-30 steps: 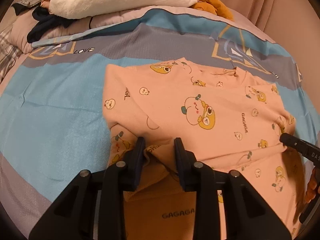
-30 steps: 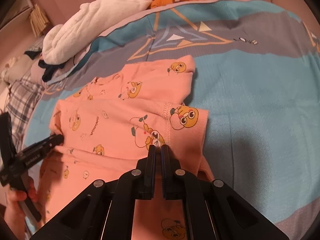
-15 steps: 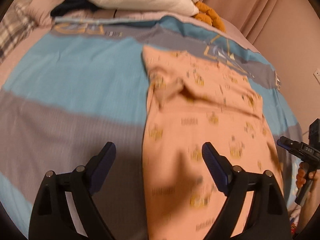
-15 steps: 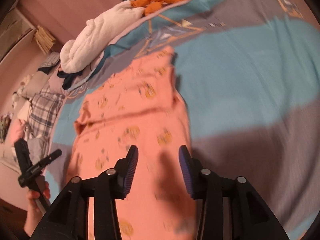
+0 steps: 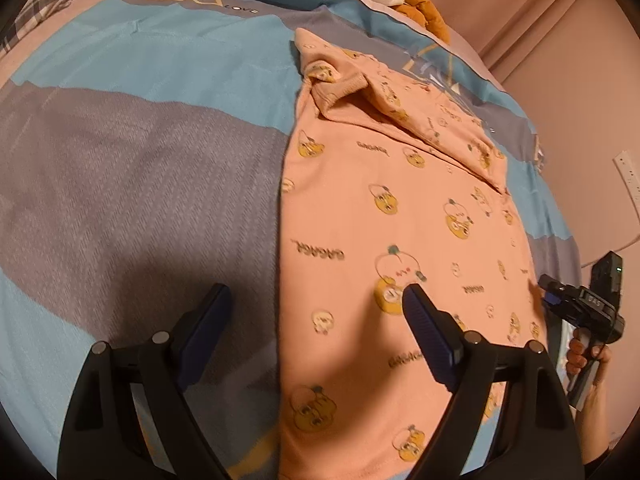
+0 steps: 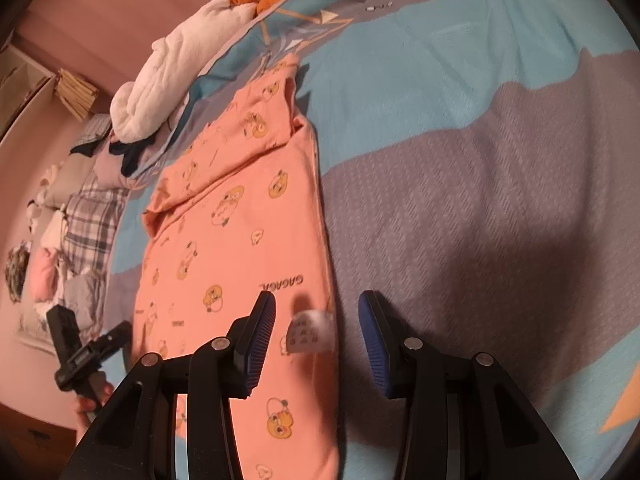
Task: Fold small clothes
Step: 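Move both grippers to the hem of the narrowed shirt, then grasp the hem with both grippers and fold it up toward the collar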
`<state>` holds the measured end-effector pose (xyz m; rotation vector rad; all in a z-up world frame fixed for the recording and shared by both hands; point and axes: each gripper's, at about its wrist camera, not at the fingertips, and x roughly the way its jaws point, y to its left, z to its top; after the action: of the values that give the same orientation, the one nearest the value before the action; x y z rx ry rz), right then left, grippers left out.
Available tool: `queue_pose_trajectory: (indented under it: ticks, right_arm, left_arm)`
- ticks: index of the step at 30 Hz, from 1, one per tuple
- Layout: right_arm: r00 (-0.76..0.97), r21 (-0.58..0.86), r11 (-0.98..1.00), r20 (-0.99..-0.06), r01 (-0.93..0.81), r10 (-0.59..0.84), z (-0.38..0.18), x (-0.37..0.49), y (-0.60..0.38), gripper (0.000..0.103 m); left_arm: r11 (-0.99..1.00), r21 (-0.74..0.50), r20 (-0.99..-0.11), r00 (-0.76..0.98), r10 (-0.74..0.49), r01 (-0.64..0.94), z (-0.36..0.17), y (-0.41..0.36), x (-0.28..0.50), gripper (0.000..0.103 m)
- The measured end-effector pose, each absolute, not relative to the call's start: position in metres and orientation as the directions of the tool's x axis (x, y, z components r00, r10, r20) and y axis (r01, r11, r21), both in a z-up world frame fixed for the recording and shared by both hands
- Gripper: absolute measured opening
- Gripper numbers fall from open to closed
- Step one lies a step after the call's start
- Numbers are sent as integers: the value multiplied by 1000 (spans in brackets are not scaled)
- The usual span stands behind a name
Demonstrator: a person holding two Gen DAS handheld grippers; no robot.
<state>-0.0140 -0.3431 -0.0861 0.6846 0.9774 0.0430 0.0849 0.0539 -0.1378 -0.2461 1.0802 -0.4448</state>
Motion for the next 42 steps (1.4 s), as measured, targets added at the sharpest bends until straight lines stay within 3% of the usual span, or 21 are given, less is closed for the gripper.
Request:
queue_pose_trajectory:
  ticks: [5,11,13,18,24,33,35,37,42]
  right_arm:
    - [563,581,780,-734,231,380,-91,-26,-340,43]
    - [524,624,759,-716,185,460,-95,-37,-329,43]
    - [513,625,763,-716,167,474,-97,-43,-321,43]
    - [522,633,759,-704,155,481,-100,-39,-318,43]
    - [538,642,753,-689,145,485,-101,-24,-318,43]
    - [505,638,762,-696,110,510,-100,-42,-312,43]
    - [507,623,774,-706,113,494,-101,-40,-309,33]
    - [501,583,804,-734,117,459,-101,-35,-305,7]
    - [542,636,766,-678,93,497,-96,-38,-305,6]
  left_arm:
    - [867,-421,-787,367,-496,268,-140,55,72,80]
    - [806,-526,-748,302,-591,273,-146,59,59,54]
    - [790,-553,-737,287,-612,265,-149,60,57,40]
    - [770,-590,-721,269,-638,244,-154,60,67,32]
    - [770,-609,-722,270,-637,189,-160,65,80,7]
    - [749,-620,-727,189,-660,232,-160,73,61,7]
    - [753,-623,-728,196,-657,212,-161,71,64,5]
    - [760,-619,-731,208,-650,196,-160,68,68,3]
    - [719,-666,-677,246,-694,197,-149,72,61,1]
